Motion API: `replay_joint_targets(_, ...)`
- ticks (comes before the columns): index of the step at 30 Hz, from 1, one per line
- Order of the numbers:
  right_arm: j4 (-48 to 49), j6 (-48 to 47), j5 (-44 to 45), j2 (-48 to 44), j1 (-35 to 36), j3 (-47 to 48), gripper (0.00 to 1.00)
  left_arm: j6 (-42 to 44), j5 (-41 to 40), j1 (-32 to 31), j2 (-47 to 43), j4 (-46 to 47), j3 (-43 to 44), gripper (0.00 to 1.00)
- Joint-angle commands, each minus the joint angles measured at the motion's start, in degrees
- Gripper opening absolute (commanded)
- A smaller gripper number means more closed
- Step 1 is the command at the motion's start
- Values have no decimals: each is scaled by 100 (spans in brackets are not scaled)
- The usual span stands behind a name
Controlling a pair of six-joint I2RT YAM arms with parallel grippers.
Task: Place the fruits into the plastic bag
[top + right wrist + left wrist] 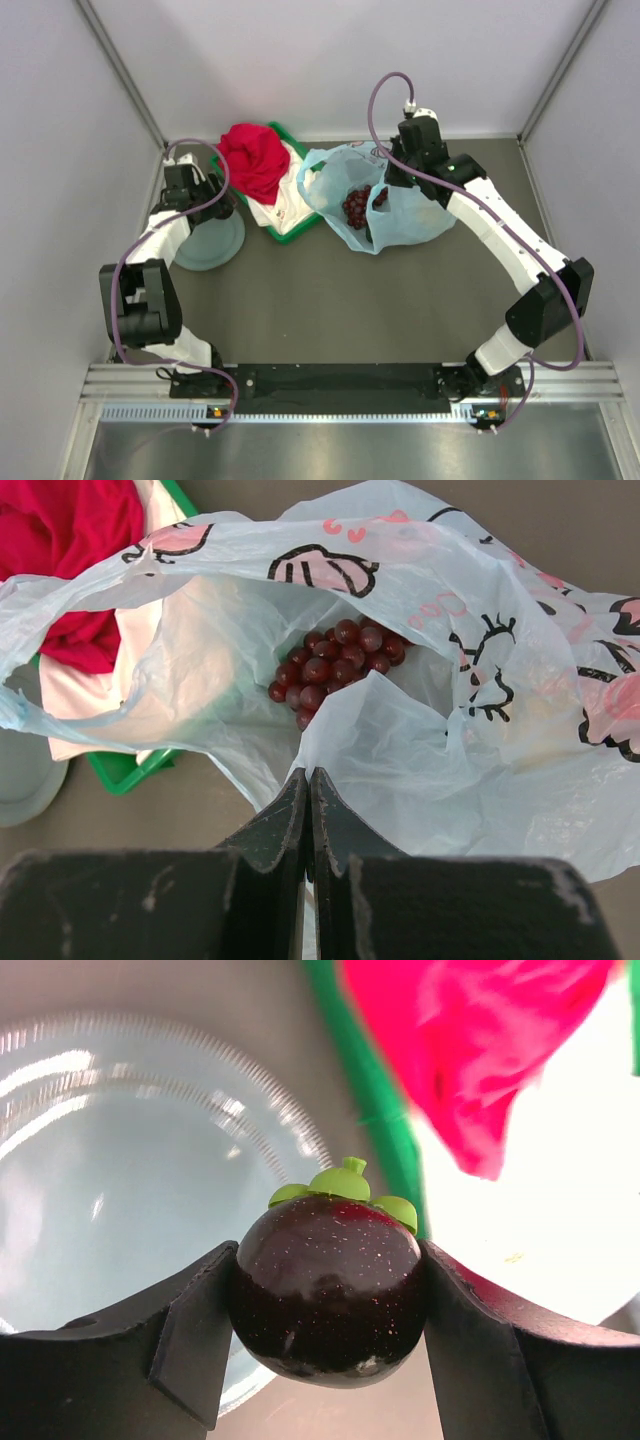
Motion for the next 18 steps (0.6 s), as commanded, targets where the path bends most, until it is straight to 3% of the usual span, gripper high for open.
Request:
replay_joint_targets(1, 267, -160, 19, -164, -60, -22, 0, 97, 199, -90, -399, 770, 154, 47)
replay_joint_targets(8, 240, -213, 1, -226, -60, -40, 0, 280, 383, -555, -601, 1033, 497, 46)
replay_joint_targets(11, 241, -213, 10, -270, -60, -110, 0, 640, 682, -1134, -786, 1577, 488, 48)
replay_joint_targets(14, 232, -213, -17, -296, -60, -119, 0, 782, 796, -1619, -751, 1438, 699, 50)
replay_joint_targets(18, 205, -195, -25, -340, -51, -145, 0, 502, 876, -1777, -777, 1481, 647, 50)
